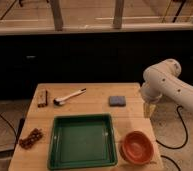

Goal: Place sponge in tray

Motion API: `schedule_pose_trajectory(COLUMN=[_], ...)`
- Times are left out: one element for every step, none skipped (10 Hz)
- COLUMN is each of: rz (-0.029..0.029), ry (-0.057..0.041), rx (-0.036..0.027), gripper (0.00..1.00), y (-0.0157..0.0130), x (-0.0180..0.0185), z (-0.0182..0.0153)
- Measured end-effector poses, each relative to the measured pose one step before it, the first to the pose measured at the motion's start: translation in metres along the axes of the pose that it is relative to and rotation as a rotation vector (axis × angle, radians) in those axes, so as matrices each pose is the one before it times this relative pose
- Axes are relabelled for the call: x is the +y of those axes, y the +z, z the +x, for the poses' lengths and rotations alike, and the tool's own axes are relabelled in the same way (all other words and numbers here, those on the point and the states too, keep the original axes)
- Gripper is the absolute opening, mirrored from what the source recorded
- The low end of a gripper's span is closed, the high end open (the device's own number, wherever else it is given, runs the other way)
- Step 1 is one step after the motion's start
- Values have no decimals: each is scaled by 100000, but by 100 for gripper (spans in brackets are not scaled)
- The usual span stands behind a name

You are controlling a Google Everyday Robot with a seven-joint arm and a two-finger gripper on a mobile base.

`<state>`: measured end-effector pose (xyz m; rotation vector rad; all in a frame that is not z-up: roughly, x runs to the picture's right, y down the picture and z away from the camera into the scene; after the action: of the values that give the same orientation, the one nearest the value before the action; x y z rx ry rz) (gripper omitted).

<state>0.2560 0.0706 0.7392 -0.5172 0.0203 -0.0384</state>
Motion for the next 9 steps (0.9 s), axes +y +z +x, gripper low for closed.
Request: schedule_pose_trajectory(rz=[582, 485, 423, 418, 383, 108, 73, 109, 70], ry=[-1518, -595, -810, -815, -899, -801, -1261, -1393, -567], rx=[-267, 226, 166, 29, -205, -486, -807, -739, 95], gripper=[80, 80, 80, 80, 80, 80, 80, 80, 80], y=[491, 186, 165, 196, 230, 555, 661, 692, 169], x=[-1132, -499, -75, -22, -112, -394, -850, -744, -75], z=[-508, -74, -91, -121, -54, -137, -400, -467, 80])
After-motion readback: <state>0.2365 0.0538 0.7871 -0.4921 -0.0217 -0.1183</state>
